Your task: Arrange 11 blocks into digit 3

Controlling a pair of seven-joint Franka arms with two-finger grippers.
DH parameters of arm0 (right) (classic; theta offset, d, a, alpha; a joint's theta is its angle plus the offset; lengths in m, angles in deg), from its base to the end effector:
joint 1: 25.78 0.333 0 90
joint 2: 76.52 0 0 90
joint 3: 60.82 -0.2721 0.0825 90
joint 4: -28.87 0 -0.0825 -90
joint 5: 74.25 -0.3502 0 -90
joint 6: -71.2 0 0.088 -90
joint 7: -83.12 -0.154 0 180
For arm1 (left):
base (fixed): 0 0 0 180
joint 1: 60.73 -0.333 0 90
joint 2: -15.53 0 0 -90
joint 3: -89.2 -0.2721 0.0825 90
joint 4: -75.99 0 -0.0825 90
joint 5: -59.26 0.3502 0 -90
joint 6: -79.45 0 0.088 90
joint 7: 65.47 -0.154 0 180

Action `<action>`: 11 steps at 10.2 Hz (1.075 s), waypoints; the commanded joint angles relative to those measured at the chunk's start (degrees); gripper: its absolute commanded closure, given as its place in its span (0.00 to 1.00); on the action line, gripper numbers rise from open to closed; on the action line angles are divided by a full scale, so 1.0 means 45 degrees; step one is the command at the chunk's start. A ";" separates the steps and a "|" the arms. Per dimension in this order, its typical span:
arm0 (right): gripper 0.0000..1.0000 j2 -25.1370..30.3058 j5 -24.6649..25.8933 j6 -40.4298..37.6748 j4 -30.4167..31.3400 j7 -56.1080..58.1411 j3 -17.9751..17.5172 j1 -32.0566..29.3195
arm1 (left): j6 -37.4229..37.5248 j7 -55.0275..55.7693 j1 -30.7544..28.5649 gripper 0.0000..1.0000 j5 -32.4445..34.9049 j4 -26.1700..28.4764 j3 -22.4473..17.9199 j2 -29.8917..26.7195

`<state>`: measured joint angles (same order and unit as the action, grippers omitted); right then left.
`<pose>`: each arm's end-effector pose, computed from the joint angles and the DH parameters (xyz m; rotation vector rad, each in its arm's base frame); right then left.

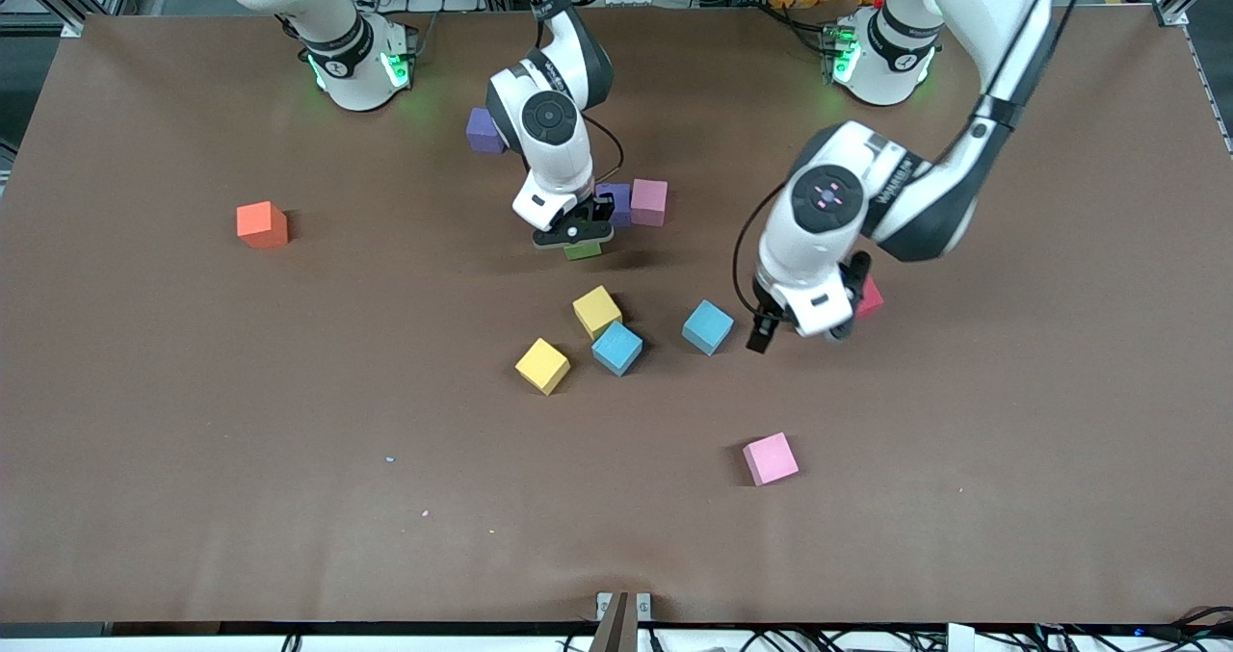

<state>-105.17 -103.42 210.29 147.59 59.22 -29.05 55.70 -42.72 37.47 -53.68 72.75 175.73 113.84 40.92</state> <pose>0.3500 0.4156 0.1556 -3.1006 -0.1617 0.0952 0.5339 -0.2927 0.2722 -2.6240 -1.7063 -0.0242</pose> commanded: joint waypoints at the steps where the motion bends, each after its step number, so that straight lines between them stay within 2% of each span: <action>1: 1.00 -0.0079 -0.0645 0.0224 0.0101 0.0018 -0.0010 0.0115 | 0.0565 -0.1581 -0.0490 0.00 -0.0127 -0.1282 0.0110 0.0880; 3: 1.00 -0.0080 -0.0859 0.0884 0.0607 0.0018 -0.0010 0.0348 | 0.0604 -0.2305 -0.0607 0.00 -0.0068 -0.2160 0.0033 0.1505; 6: 1.00 -0.0080 -0.0977 0.0888 0.0629 0.0018 -0.0030 0.0389 | 0.0663 -0.2993 -0.0258 0.00 -0.0029 -0.3061 -0.0241 0.2657; 11: 1.00 -0.0041 -0.1016 0.0712 0.0649 -0.0626 -0.0030 0.0526 | 0.0663 -0.0203 0.0758 0.00 0.0010 -0.2401 -0.0261 0.2953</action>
<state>-105.46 -106.57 213.64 149.50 57.57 -29.18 56.98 -40.79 33.63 -51.74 72.73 164.63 113.10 54.42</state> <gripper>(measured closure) 0.489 0.000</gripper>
